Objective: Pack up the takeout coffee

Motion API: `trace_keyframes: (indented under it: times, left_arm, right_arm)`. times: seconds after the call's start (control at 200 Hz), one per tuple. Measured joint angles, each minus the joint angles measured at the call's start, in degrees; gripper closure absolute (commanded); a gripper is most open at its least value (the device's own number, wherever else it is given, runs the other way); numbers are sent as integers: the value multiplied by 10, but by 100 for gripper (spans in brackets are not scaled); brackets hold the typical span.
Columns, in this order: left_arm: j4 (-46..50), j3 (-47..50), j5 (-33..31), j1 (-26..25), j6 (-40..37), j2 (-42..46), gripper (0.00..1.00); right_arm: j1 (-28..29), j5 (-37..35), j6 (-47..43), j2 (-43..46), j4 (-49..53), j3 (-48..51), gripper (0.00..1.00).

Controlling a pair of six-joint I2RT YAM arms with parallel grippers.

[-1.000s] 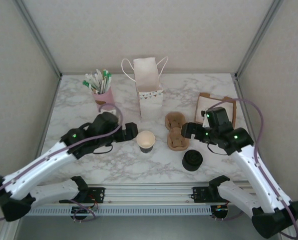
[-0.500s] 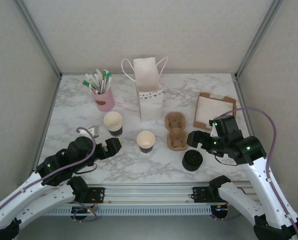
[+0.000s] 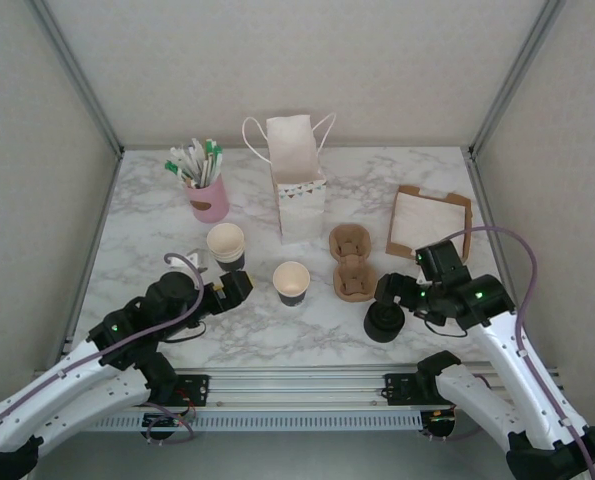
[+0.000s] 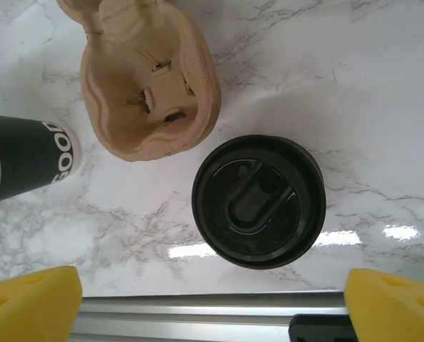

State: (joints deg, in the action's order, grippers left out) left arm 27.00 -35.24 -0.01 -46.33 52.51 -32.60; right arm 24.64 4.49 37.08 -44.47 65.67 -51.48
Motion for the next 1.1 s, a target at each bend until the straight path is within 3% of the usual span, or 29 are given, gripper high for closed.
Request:
trace_keyframes:
  times: [0.26,0.471,0.561,0.711,0.931,1.102]
  left_arm:
    - [-40,-27,-37,0,-23,-66,0]
    - [-63,-42,-58,0,-50,-130,0]
    - [-66,-54,-61,0,-66,-160,0]
    - [-71,-69,-65,0,-94,-191,0]
    - [-84,-70,-67,0,-113,-198,0]
    - [-88,-70,-67,0,-121,-205,0]
  right_arm:
    - [0,-5,2,-1,-7,34,17]
    - [2,-12,17,-48,-26,40,30]
    - [12,-21,27,-78,-34,39,31]
    - [41,-47,42,-117,-35,38,29]
    - [81,-76,61,-148,-36,30,12]
    - [83,-77,63,-150,-47,31,10]
